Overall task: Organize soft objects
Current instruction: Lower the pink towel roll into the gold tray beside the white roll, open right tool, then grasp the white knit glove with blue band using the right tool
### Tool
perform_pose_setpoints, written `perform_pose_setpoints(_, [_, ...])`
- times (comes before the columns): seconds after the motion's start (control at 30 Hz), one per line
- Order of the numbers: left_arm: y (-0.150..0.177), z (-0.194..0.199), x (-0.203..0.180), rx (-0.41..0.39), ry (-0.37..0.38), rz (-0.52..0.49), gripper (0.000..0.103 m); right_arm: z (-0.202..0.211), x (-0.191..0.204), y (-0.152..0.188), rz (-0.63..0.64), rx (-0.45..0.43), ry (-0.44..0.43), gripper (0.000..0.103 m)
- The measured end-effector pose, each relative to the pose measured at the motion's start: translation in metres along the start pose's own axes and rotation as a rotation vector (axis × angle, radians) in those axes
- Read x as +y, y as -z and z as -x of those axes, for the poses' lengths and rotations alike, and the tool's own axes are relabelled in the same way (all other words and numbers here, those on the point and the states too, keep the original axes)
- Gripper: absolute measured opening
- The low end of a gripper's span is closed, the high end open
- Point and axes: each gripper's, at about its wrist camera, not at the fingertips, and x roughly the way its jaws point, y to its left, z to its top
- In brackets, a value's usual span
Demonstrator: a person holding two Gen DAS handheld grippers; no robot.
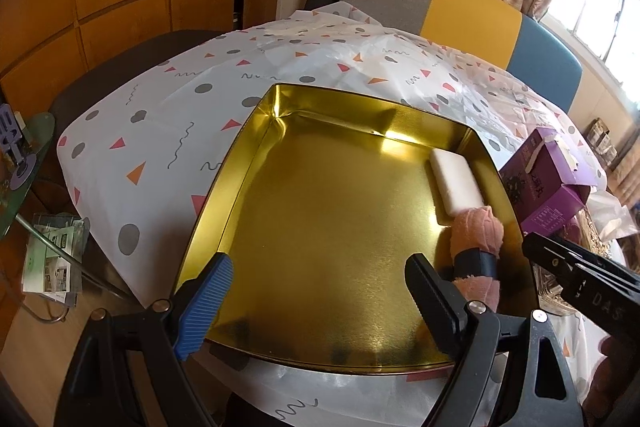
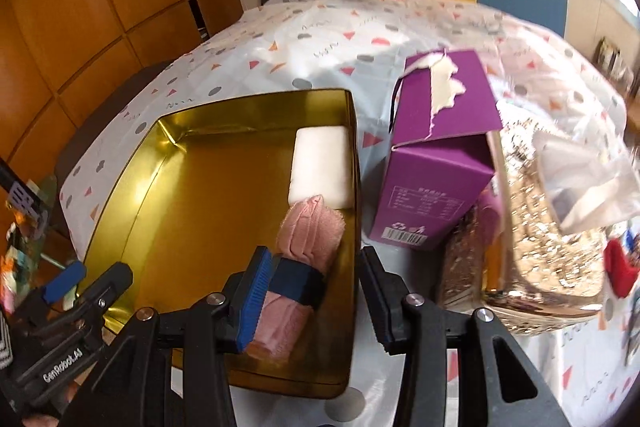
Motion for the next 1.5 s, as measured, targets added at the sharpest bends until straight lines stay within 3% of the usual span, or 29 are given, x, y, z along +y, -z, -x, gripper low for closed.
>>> perform_pose_setpoints(0.37, [0.001, 0.007, -0.015, -0.010, 0.006, -0.048, 0.089, 0.043, -0.011, 0.002, 0.068, -0.152, 0.055, 0.045])
perform_pose_setpoints(0.7, [0.006, 0.008, -0.029, 0.005, 0.014, -0.087, 0.089, 0.083, -0.084, -0.001, -0.060, -0.237, 0.141, 0.045])
perform_pose_setpoints(1.03, [0.009, 0.005, -0.041, 0.020, 0.030, -0.130, 0.089, 0.111, -0.195, 0.016, -0.258, -0.227, 0.279, 0.045])
perform_pose_setpoints(1.2, [0.010, 0.004, -0.044, 0.018, 0.041, -0.134, 0.089, 0.127, -0.272, 0.040, -0.461, -0.187, 0.329, 0.046])
perform_pose_setpoints(1.5, [0.009, 0.002, -0.047, 0.019, 0.073, -0.131, 0.089, 0.160, -0.407, 0.092, -0.773, -0.078, 0.466, 0.060])
